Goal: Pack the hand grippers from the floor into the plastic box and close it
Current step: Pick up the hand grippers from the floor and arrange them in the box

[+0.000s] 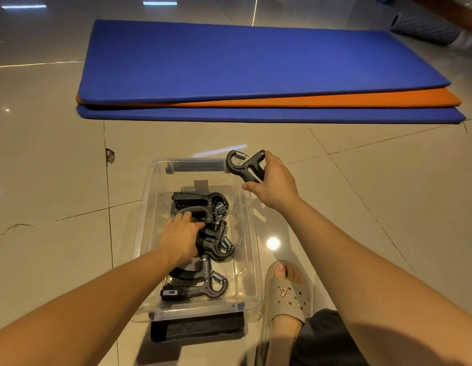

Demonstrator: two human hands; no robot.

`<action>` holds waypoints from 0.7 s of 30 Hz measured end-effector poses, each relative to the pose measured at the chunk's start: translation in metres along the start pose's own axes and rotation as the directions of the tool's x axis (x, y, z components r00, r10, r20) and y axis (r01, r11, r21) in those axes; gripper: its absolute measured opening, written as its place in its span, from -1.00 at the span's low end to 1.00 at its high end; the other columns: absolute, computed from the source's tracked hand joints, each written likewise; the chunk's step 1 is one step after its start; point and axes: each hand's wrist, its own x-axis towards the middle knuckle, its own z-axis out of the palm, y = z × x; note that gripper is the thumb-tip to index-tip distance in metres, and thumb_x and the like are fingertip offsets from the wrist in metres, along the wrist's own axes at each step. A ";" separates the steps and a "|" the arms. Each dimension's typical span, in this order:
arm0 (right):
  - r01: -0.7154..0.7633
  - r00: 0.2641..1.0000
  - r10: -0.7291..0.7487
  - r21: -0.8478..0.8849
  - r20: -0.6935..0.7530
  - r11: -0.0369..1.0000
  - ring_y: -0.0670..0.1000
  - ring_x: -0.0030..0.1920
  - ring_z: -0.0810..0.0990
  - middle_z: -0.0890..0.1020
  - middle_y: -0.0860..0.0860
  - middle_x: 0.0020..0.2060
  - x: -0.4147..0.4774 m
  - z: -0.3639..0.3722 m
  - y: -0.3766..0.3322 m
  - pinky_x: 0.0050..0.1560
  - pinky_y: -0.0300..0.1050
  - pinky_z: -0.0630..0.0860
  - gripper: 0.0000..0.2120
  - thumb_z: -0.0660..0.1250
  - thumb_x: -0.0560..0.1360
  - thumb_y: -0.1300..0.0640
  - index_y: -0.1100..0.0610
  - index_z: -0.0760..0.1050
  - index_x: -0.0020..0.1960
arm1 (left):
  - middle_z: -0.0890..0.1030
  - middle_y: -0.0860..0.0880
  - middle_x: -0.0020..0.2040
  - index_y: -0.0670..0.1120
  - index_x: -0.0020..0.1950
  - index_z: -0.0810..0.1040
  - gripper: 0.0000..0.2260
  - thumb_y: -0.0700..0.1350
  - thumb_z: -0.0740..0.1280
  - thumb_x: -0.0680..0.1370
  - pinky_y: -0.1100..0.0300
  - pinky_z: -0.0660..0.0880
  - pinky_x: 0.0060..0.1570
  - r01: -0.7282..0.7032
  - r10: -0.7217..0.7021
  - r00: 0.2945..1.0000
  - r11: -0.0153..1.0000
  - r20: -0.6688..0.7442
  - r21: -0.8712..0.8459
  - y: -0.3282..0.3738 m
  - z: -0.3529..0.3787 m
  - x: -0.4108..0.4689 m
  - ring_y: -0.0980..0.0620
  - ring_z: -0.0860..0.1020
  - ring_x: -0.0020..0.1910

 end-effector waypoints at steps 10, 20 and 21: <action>-0.010 0.999 0.010 0.000 0.033 1.000 0.12 0.13 0.56 0.53 0.04 0.19 -0.001 -0.001 -0.003 0.11 0.03 0.52 -0.32 0.59 0.37 -0.09 0.10 0.37 0.34 | 0.42 -0.02 0.27 0.12 0.41 0.41 -0.40 0.11 0.48 0.39 0.02 0.35 0.29 -0.051 0.052 0.999 0.993 -0.002 0.110 -0.005 -0.006 0.003 -0.08 0.38 0.27; 0.000 0.999 0.000 -0.006 0.043 1.000 0.12 0.14 0.55 0.53 0.04 0.19 0.000 0.002 -0.004 0.11 0.02 0.52 -0.33 0.59 0.36 -0.09 0.10 0.37 0.32 | 0.46 0.07 0.25 0.15 0.33 0.52 -0.48 0.10 0.48 0.37 0.06 0.29 0.27 -0.017 0.016 0.998 0.999 0.054 0.028 -0.011 -0.012 -0.002 -0.05 0.36 0.25; 0.001 0.999 -0.001 -0.007 0.042 1.000 0.12 0.14 0.55 0.53 0.04 0.19 0.000 0.002 -0.005 0.11 0.03 0.52 -0.33 0.59 0.36 -0.10 0.10 0.37 0.32 | 0.44 0.06 0.25 0.15 0.33 0.53 -0.49 0.08 0.47 0.38 0.07 0.29 0.27 -0.010 0.009 0.999 1.000 0.052 0.019 -0.010 -0.012 -0.002 -0.05 0.36 0.25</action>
